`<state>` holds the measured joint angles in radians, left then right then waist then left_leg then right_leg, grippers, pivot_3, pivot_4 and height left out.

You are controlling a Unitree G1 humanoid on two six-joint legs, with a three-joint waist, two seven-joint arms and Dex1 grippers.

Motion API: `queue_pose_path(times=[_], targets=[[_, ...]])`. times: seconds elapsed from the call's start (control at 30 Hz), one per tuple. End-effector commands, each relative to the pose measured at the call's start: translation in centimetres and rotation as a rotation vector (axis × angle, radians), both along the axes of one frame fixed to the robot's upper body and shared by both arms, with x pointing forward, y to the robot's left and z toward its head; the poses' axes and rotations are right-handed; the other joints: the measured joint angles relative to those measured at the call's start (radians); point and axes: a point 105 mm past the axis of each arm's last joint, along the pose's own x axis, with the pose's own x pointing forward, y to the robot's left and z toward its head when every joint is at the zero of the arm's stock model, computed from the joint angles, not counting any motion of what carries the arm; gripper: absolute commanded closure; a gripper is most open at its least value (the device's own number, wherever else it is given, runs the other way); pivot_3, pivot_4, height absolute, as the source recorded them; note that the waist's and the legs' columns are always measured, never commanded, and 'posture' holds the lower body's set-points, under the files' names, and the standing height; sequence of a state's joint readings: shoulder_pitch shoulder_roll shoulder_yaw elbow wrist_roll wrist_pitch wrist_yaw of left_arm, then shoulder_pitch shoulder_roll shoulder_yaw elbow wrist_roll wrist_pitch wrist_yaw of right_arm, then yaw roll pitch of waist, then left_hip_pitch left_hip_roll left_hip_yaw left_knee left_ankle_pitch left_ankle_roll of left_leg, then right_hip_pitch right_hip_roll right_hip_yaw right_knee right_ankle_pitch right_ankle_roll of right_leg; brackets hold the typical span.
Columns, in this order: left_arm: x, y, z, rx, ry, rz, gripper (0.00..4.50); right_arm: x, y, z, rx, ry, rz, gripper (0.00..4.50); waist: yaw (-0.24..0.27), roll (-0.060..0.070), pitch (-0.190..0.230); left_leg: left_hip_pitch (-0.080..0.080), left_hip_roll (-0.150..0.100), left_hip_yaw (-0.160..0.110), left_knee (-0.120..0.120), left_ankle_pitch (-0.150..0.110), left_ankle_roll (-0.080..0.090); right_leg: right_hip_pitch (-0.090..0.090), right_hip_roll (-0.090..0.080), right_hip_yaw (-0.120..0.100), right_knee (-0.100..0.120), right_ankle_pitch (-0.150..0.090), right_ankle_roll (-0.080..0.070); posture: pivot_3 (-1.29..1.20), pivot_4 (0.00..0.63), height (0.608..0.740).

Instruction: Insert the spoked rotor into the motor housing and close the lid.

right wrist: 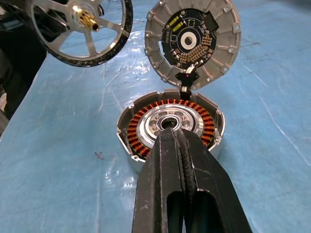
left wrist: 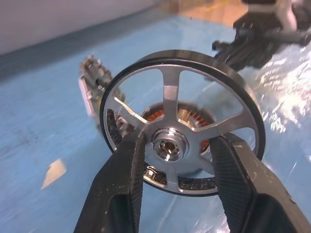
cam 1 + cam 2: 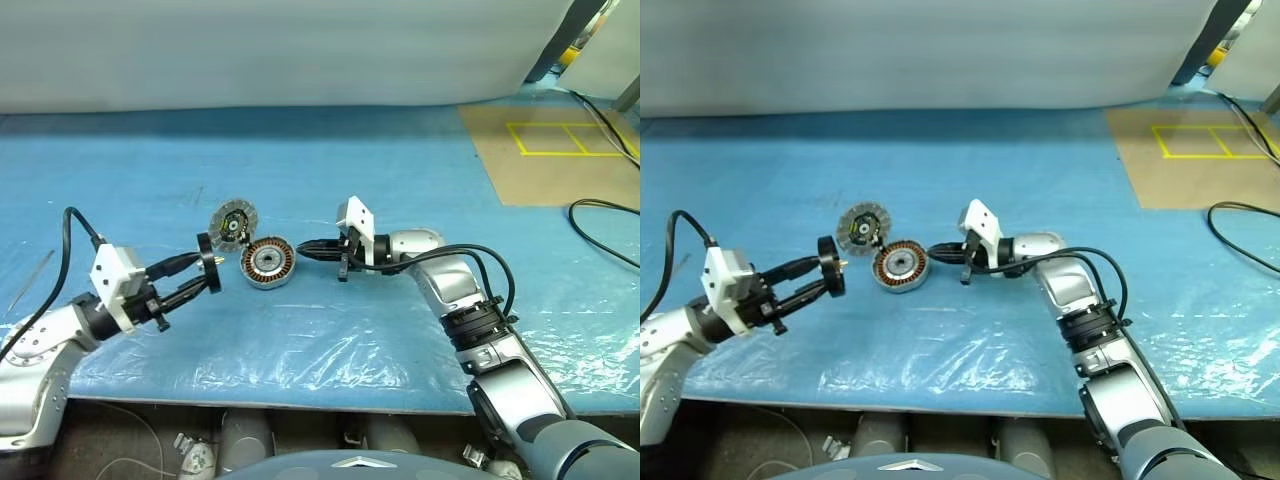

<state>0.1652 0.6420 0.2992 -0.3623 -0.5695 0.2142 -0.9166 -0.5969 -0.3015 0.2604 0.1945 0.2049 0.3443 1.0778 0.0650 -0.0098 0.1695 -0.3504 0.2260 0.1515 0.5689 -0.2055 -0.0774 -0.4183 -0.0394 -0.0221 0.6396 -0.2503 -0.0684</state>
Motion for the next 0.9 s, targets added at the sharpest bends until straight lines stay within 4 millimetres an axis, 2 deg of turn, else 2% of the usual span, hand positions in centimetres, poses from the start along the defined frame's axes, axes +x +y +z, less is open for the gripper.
queue_pose_path(times=[0.03,0.17,0.4,0.63,0.9], targets=[[0.4,-2.1,0.9,-0.060,-0.023,-0.022,2.71,-0.4,-0.1,0.6,0.017,-0.013,0.028,4.50,0.000,0.000,0.000,0.000,0.000,0.000,0.000,0.000,0.000,0.000,0.000,0.000,0.000,0.000,0.000,0.00,0.150,0.740],[2.2,-3.1,0.6,-0.067,-0.024,-0.010,2.71,-0.8,-0.6,-0.7,-0.049,-0.028,0.044,4.50,0.002,0.000,0.000,0.000,0.000,0.000,0.002,0.001,0.001,0.000,0.000,0.000,0.000,0.000,0.000,0.00,0.150,0.740],[4.7,-4.6,-0.9,-0.036,0.001,-0.013,2.71,-0.9,-0.2,-0.8,-0.036,-0.042,0.025,4.50,-0.010,0.001,0.000,-0.001,-0.001,0.000,0.002,0.001,0.001,0.001,0.000,0.001,0.001,0.002,0.004,0.00,0.150,0.740],[5.3,-4.4,-2.0,0.039,0.026,0.010,2.71,-1.0,-0.5,-1.0,-0.043,-0.040,0.006,4.50,-0.021,0.001,0.000,-0.001,-0.002,-0.001,0.002,0.001,0.001,0.001,0.000,0.001,0.001,0.003,0.004,0.00,0.150,0.740],[5.3,-3.1,-0.4,0.032,0.017,0.051,2.71,-1.0,-0.6,-1.4,-0.060,-0.027,0.010,4.50,-0.021,0.001,0.000,-0.001,-0.001,-0.001,0.003,0.001,0.002,0.002,0.000,0.000,0.001,0.001,0.002,0.00,0.150,0.740]])
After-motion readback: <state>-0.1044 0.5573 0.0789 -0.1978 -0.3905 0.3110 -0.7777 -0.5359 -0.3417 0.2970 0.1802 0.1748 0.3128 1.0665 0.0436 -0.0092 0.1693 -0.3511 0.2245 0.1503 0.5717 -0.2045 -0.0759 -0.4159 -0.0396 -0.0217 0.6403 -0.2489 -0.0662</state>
